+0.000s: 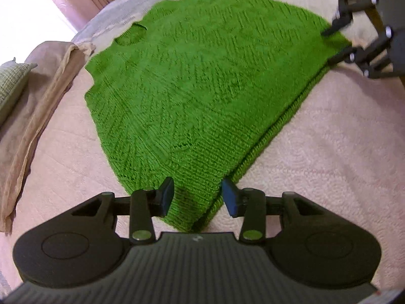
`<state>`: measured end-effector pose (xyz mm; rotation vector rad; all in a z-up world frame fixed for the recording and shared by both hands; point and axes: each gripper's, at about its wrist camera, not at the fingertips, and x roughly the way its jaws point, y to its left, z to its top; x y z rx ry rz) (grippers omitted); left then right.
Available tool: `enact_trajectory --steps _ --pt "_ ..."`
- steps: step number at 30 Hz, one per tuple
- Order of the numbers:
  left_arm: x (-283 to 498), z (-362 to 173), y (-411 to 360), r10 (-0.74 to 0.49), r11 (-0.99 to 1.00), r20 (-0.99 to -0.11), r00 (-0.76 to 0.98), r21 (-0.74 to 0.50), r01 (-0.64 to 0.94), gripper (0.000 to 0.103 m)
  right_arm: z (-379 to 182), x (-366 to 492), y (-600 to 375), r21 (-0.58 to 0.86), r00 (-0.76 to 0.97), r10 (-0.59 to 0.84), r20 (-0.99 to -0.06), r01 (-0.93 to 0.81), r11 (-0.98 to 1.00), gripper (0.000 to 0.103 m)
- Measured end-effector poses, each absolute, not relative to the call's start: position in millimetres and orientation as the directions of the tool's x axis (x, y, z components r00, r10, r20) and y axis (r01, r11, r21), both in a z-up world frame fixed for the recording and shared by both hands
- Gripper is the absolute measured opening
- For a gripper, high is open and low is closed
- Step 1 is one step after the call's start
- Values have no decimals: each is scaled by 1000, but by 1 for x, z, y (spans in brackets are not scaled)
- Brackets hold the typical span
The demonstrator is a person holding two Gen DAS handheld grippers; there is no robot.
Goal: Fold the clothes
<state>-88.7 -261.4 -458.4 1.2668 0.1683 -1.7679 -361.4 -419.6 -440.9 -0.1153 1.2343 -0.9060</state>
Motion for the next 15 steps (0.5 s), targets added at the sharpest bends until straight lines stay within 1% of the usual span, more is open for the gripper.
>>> enact_trajectory --steps 4,6,7,8,9,10,13,15 --pt "-89 -461 -260 -602 -577 -797 -50 390 717 39 -453 -355 -414 -606 3 -683 -730 460 649 29" --pt "-91 -467 -260 -597 -594 -801 -42 407 694 38 -455 -355 -414 -625 -6 -700 -715 456 634 29" --pt "-91 -468 -260 -599 -602 -799 -50 409 686 32 -453 -356 -417 -618 -3 -700 -715 472 629 28" --pt "-92 -468 -260 -601 -608 -797 -60 408 681 28 -450 -357 -420 -596 11 -691 -723 496 631 13" --pt "-91 -468 -262 -597 -613 -800 -68 399 681 17 -449 -358 -423 -584 12 -684 -730 510 632 4" --pt "-91 -468 -262 -589 -620 -805 -77 388 682 4 -444 -360 -424 -578 12 -681 -733 518 631 3" --pt "-89 -465 -259 -578 -634 -810 -102 366 681 2 -432 -369 -422 -540 28 -650 -759 529 654 2" --pt "-85 -463 -256 -550 -654 -825 -132 326 682 0 -434 -375 -416 -524 12 -618 -786 518 677 2"
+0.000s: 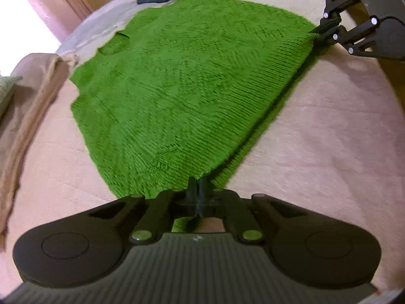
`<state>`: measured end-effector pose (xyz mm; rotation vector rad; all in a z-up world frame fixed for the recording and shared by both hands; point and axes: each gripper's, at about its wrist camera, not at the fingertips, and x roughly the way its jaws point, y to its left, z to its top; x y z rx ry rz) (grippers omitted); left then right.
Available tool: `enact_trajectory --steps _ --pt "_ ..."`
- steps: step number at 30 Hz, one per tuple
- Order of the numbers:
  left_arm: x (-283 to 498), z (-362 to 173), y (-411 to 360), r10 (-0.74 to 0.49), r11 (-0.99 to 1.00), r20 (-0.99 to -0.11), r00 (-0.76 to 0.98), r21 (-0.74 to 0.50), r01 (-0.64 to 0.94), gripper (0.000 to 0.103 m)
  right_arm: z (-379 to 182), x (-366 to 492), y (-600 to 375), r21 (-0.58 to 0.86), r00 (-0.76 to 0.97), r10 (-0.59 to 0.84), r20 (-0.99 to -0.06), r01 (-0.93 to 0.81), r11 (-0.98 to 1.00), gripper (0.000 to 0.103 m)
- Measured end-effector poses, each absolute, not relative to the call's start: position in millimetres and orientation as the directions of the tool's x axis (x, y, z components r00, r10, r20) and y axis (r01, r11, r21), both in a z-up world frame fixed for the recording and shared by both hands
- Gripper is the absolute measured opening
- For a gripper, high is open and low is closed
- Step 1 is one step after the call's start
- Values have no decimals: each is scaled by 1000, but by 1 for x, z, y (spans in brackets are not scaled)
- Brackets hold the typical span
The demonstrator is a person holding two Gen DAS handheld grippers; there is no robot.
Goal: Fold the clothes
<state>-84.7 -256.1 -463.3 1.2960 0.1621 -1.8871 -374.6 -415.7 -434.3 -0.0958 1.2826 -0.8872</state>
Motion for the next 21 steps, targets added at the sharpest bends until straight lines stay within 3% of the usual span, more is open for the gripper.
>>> enact_trajectory --steps 3,5,10,12,14,17,21 --pt "-84 -475 -246 -508 -675 -850 -141 292 678 0 -455 -377 -404 -434 -27 -489 -872 506 745 0" --pt "-83 -482 -247 -464 -681 -876 -132 258 685 0 -451 -379 -401 -436 -21 -498 -867 515 738 0" --pt "-58 -444 -277 -428 -541 -879 -209 64 838 4 -385 -398 -460 -244 38 -499 -866 838 487 0" --pt "-41 -423 -297 -453 -423 -850 -269 -61 904 8 -363 -401 -493 -108 114 -521 -846 920 376 17" --pt "-35 -416 -318 -493 -317 -827 -268 -116 941 20 -356 -392 -521 -22 162 -553 -818 950 312 73" --pt "-36 -429 -353 -496 -170 -841 -214 -148 974 21 -374 -366 -552 18 180 -556 -811 959 284 76" --pt "-50 -466 -364 -391 -89 -909 -146 -121 989 22 -417 -352 -555 -71 41 -460 -887 972 225 77"
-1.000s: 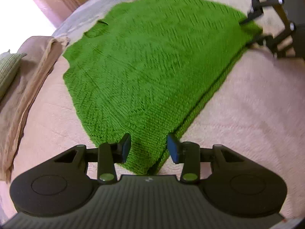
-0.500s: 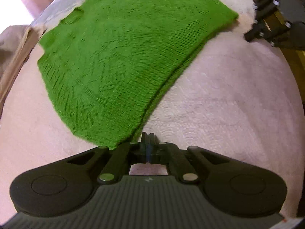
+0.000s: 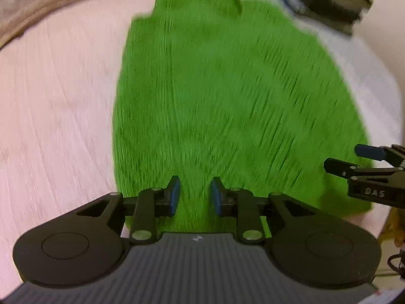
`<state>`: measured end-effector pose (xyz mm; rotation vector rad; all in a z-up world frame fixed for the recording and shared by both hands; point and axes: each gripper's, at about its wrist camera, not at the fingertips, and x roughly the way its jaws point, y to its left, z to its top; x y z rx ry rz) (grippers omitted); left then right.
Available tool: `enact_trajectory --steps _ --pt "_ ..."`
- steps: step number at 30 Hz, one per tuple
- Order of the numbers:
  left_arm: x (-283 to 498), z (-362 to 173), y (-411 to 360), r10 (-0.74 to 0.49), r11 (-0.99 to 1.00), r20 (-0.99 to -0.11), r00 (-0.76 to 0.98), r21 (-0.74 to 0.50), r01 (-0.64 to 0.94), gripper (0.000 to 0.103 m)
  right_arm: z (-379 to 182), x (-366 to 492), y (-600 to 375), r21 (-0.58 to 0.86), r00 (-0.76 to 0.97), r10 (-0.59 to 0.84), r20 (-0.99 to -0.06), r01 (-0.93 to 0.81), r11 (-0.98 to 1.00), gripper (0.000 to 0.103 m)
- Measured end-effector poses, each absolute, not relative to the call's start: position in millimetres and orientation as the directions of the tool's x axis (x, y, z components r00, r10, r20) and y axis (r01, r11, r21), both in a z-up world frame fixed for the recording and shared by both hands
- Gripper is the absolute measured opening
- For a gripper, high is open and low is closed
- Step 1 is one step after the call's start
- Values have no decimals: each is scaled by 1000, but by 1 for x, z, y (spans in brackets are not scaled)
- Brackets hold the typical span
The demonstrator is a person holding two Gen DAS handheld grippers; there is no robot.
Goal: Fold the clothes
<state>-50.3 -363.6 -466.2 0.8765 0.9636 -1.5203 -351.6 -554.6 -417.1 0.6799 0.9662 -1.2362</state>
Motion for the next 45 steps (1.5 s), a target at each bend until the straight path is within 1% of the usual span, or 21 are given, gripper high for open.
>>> enact_trajectory --steps 2,5,7,9,11,15,16,20,22,24,31,36,45 --pt "-56 -472 -350 -374 -98 -921 -110 -78 992 23 -421 -361 -531 -53 39 -453 -891 980 189 77" --pt "-55 -471 -329 -327 -89 -940 -99 -74 993 24 -413 -375 -514 -15 32 -344 -938 991 135 77" --pt "-55 -465 -322 -281 -84 -955 -90 -69 994 24 -406 -379 -509 -31 -6 -246 -969 995 99 77" --pt "-54 -450 -319 -236 -75 -967 -95 -80 994 24 -385 -384 -502 13 25 -230 -973 999 51 77" --pt "-56 -426 -314 -236 -82 -969 -77 -59 995 25 -351 -385 -498 77 76 -237 -969 997 6 77" --pt "-58 -365 -307 -301 -116 -953 -39 -4 993 38 -279 -373 -496 170 164 -277 -947 986 3 77" --pt "-59 -347 -304 -316 -115 -948 -36 0 993 43 -267 -365 -491 177 175 -296 -939 984 20 77" --pt "-63 -294 -296 -374 -98 -927 -34 4 995 50 -207 -354 -478 183 206 -367 -907 978 95 77" --pt "-67 -274 -285 -400 -85 -916 -21 15 996 58 -192 -354 -472 193 227 -386 -894 973 125 77" --pt "-72 -259 -273 -420 -64 -907 -6 23 998 60 -181 -355 -462 188 235 -390 -891 970 155 77" --pt "-93 -230 -218 -439 -24 -898 13 26 999 63 -168 -371 -415 178 251 -379 -891 960 217 77" --pt "-106 -216 -176 -447 -9 -894 28 36 999 65 -150 -383 -380 166 265 -407 -874 951 262 77" --pt "-130 -190 -113 -502 -4 -864 38 46 999 65 -134 -406 -331 164 282 -440 -852 944 286 77"
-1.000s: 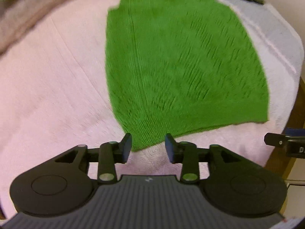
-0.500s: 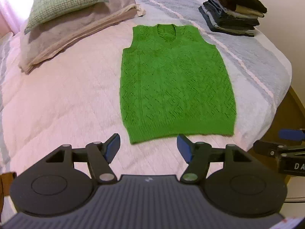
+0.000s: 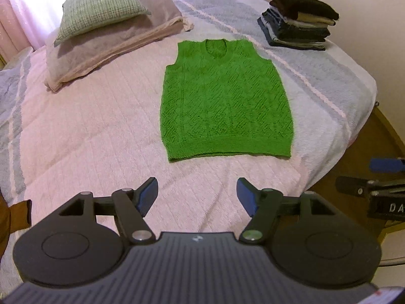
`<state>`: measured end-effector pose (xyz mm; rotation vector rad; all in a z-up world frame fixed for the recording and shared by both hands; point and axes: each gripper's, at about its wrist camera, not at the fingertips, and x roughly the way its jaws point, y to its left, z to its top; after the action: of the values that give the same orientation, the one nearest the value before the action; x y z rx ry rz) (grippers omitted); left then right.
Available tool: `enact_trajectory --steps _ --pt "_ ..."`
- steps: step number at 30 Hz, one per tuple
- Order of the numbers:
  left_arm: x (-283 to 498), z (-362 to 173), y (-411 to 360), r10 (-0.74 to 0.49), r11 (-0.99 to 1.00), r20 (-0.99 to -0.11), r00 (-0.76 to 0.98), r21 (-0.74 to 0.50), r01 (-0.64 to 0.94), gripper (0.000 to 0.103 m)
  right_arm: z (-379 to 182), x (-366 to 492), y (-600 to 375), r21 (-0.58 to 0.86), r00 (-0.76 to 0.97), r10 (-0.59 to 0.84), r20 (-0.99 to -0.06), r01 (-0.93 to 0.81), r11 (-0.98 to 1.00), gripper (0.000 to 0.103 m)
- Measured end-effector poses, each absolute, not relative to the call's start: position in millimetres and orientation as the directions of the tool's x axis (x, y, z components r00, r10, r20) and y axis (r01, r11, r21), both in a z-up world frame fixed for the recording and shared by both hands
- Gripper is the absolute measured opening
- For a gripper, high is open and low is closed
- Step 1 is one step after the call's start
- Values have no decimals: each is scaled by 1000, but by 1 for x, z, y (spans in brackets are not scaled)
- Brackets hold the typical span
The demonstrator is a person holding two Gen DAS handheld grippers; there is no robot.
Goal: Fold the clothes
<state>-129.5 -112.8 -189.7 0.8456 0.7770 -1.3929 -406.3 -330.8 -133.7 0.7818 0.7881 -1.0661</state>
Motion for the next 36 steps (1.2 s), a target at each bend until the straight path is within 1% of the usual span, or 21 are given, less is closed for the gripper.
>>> enact_trajectory --steps 8,16,23,30,36 --pt "-140 -182 -92 -515 -13 -856 42 56 998 66 -130 -413 -311 167 290 -447 -846 941 296 77" --pt "-135 -181 -98 -510 -32 -859 35 59 998 68 -131 -406 -319 176 293 -437 -850 941 289 77" --pt "-116 -187 -137 -493 -63 -870 13 51 997 68 -133 -391 -353 170 268 -436 -859 953 250 77" --pt "-87 -184 -191 -500 -125 -866 -22 47 991 68 -128 -373 -391 167 236 -471 -850 969 182 77" --pt "-66 -192 -226 -494 -171 -869 -43 49 984 68 -140 -360 -414 185 217 -463 -860 976 113 77"
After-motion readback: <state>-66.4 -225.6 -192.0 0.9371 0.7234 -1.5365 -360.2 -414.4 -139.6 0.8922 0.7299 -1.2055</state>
